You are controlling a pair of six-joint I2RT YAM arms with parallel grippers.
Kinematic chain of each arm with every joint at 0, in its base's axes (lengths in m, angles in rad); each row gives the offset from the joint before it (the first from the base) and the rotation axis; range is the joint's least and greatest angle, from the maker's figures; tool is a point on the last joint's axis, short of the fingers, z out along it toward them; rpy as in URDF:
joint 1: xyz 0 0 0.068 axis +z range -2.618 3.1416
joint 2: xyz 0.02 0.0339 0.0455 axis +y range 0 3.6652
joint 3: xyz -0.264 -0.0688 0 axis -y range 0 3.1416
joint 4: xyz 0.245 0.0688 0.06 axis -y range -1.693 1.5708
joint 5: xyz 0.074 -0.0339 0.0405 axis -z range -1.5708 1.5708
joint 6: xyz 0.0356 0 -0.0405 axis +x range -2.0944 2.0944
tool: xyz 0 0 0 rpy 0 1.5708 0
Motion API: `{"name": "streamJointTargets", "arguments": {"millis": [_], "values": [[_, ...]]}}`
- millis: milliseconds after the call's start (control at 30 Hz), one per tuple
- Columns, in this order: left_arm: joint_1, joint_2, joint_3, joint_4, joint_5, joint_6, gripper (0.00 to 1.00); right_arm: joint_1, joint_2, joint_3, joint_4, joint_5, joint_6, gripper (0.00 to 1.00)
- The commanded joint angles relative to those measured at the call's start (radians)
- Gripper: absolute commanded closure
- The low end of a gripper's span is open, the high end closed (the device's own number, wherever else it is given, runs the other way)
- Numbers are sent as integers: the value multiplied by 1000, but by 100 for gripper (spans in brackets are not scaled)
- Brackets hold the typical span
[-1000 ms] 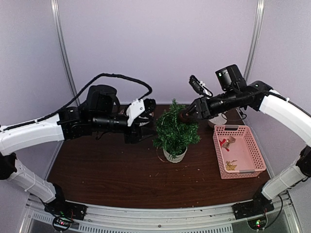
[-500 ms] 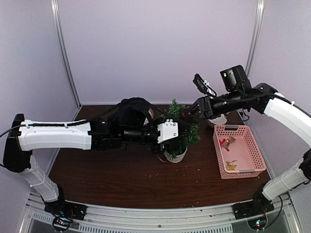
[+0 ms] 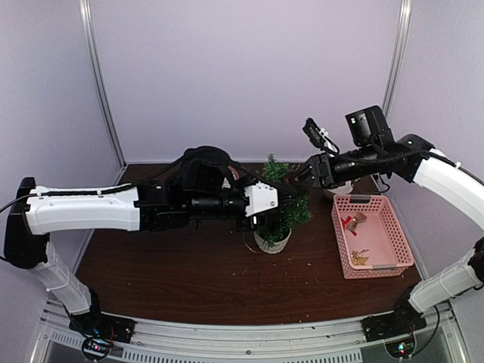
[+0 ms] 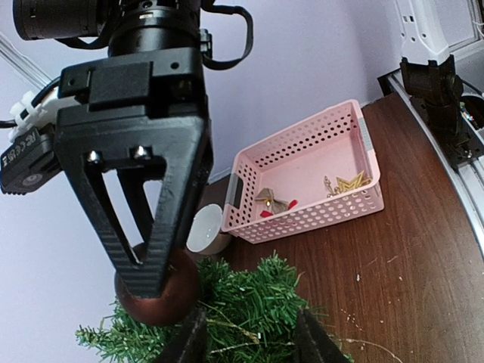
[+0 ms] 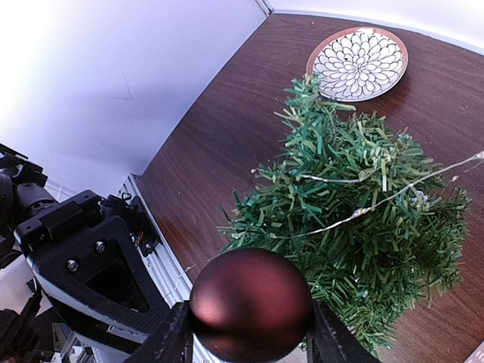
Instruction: Decorate the small christmas tree
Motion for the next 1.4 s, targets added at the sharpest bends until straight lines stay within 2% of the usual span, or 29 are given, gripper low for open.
{"name": "streamJointTargets", "arguments": {"millis": [0, 233, 467, 667, 800, 1100, 1367], "values": [[-4, 44, 63, 42, -4, 35, 59, -1, -18, -10, 36, -9, 10, 72], [-3, 72, 73, 57, -45, 32, 65, 1, -13, -6, 37, -12, 9, 72], [-3, 83, 56, 81, -134, 20, 66, 1, -8, 1, 40, -15, 10, 72], [-2, 90, 53, 71, -146, 10, 72, 1, -1, 4, 40, -17, 8, 72], [-2, 92, 52, 72, -145, 2, 72, 0, 3, 7, 38, -20, 6, 72], [-2, 106, 53, 58, -144, -17, 65, 0, 2, 7, 39, -20, 6, 72], [-2, 121, 61, 45, -175, -26, 73, 2, 2, 9, 39, -21, 5, 72]]}}
